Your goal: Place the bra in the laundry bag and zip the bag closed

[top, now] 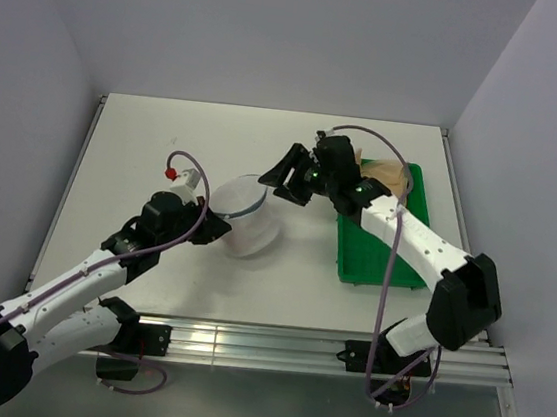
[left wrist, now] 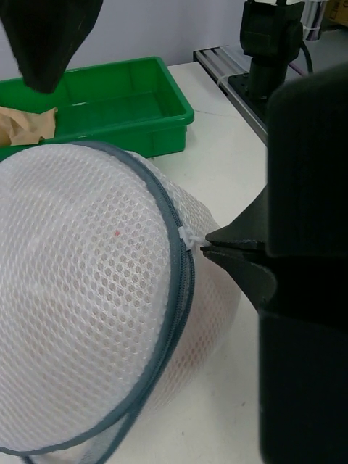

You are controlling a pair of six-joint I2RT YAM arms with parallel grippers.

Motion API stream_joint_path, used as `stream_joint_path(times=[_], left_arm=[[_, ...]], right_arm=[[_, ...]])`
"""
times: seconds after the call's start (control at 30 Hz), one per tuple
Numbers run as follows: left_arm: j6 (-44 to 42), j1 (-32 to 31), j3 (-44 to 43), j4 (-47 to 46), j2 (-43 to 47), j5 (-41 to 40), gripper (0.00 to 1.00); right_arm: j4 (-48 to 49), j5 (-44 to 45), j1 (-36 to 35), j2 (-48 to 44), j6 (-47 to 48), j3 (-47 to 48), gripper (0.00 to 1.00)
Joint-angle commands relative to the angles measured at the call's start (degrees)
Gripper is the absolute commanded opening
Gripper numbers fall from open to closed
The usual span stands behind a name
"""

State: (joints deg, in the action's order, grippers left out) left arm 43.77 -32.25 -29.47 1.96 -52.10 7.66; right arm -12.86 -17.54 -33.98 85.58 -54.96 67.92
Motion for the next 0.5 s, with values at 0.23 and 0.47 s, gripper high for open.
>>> stream_joint_path(times=[0.23, 0.47], left_arm=[[1.2, -6.4, -5.8, -3.8, -5.6, -3.2, 0.0], [2.0, -8.3, -6.8, -4.7, -7.3, -4.7, 0.0]], right_arm=[[4.7, 5.2, -9.8, -14.1, -10.2, -13.8, 0.65], [11.9, 8.3, -13.3, -20.3, -20.5, -24.3, 0.65]])
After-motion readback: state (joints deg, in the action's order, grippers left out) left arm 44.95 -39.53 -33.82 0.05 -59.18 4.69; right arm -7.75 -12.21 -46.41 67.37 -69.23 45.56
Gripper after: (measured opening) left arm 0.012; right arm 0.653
